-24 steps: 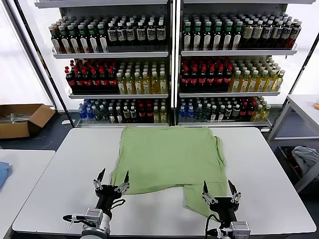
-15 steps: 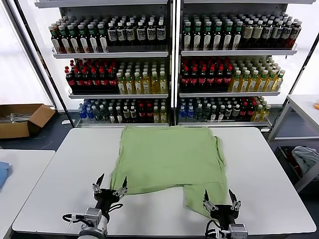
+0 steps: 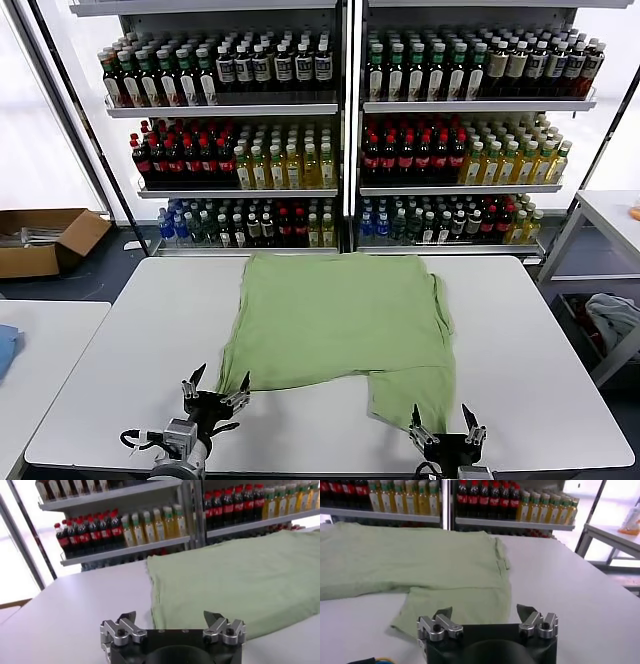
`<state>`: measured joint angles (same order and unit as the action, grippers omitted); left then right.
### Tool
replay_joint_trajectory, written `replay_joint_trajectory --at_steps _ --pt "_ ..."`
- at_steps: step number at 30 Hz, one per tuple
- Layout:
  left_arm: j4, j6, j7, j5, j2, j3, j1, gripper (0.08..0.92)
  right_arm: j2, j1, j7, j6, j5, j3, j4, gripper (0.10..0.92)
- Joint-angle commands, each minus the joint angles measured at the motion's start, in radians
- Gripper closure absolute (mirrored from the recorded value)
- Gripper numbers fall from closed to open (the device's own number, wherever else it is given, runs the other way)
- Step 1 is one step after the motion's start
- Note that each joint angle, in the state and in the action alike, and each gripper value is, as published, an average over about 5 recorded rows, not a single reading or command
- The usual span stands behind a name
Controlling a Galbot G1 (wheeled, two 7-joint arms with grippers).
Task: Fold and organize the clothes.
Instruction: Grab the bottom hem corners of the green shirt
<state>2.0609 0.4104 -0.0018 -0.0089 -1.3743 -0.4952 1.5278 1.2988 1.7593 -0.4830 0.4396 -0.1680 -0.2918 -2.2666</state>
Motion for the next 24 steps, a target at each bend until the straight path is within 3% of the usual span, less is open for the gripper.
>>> replay_joint_trajectory --at_steps 1,20,24 --pt "-0.036 0.027 0.003 -0.057 0.017 -0.013 -0.007 0.177 0.001 0.013 -0.016 0.006 -0.003 0.003 0.000 0.203" --pt "-0.054 0.026 0.005 -0.078 0.016 -0.001 -0.012 0.177 0.014 -0.004 -0.027 -0.010 -0.026 0.009 0.071 0.208" --pt "-0.056 0.028 0.009 -0.097 0.016 -0.002 -0.008 0.182 0.012 -0.009 -0.026 -0.011 -0.030 0.006 0.083 0.281"
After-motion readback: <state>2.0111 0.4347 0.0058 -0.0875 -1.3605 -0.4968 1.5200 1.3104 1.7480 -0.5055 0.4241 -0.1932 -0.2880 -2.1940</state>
